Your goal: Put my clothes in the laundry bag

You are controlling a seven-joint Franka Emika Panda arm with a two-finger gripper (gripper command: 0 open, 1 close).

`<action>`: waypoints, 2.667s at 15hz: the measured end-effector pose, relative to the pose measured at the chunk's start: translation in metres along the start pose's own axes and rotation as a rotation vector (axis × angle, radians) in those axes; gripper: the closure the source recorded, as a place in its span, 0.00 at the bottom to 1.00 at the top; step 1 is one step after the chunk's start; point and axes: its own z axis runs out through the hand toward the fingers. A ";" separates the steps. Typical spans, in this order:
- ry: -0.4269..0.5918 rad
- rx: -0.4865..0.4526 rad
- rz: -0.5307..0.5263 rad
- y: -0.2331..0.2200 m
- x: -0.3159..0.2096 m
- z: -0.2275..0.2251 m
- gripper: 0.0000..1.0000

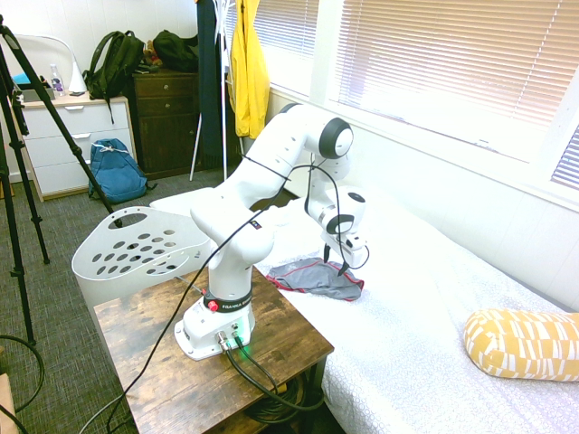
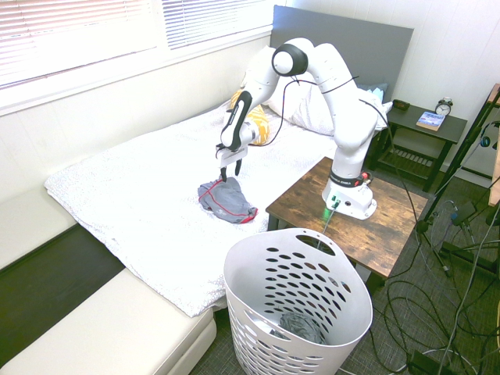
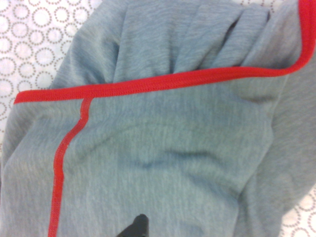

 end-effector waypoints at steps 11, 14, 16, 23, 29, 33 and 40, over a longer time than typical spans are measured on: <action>-0.012 -0.079 -0.007 -0.037 0.000 0.065 0.00; -0.015 -0.120 -0.017 -0.039 -0.006 0.079 0.00; -0.018 -0.127 -0.017 -0.038 -0.007 0.085 1.00; -0.028 -0.138 -0.013 -0.032 -0.008 0.094 1.00; -0.030 -0.128 0.008 -0.023 -0.012 0.099 1.00; -0.028 -0.116 0.032 -0.011 -0.013 0.101 1.00; -0.008 -0.080 0.062 0.008 0.003 0.053 1.00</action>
